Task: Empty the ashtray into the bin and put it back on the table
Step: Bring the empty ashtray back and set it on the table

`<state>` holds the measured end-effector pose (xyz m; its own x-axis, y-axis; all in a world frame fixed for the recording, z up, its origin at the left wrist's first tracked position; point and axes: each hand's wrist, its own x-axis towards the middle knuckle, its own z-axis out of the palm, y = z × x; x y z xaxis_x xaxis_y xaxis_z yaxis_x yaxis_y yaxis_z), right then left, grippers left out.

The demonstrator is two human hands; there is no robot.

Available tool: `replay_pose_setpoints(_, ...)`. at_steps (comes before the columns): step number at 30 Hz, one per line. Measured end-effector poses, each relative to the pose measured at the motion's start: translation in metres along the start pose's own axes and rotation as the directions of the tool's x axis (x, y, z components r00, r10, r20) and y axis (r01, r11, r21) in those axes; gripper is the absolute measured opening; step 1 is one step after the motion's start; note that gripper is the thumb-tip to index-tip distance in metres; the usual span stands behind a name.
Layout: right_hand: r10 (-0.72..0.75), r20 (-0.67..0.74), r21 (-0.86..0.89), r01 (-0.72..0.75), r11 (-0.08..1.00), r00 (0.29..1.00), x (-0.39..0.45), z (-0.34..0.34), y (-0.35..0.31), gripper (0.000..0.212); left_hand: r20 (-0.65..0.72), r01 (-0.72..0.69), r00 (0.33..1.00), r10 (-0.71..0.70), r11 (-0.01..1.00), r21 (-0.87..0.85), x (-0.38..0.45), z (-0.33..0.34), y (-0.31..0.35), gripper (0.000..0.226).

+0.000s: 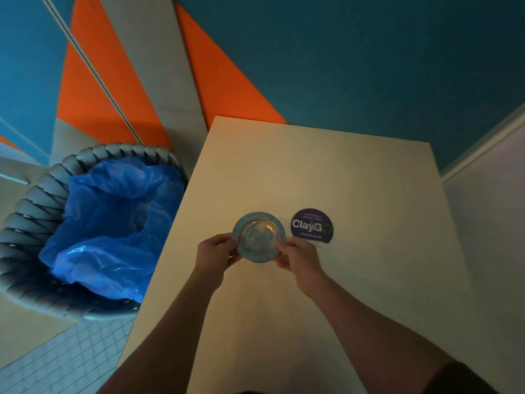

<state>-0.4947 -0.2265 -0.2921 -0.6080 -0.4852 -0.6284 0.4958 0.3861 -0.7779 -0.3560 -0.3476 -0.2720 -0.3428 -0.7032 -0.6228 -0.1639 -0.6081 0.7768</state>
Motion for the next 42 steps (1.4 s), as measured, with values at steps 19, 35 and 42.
replay_pose_setpoints(19, 0.171, -0.157, 0.040, -0.167, 0.985, 0.973, -0.022, -0.104, 0.075, 0.003, -0.010, 0.077, 0.997, -0.079, 0.930, 0.359, -0.010, 0.071, -0.095, 0.011)
replay_pose_setpoints(35, 0.222, -0.201, -0.027, -0.232, 0.972, 0.954, -0.022, -0.128, 0.085, 0.006, -0.029, -0.031, 0.997, 0.068, 0.735, 0.677, -0.011, 0.090, -0.110, 0.011)
replay_pose_setpoints(42, 0.221, -0.257, -0.017, -0.233, 0.972, 0.941, -0.025, -0.130, 0.089, 0.008, 0.041, -0.124, 0.989, 0.139, 0.667, 0.735, 0.004, 0.101, -0.098, 0.019)
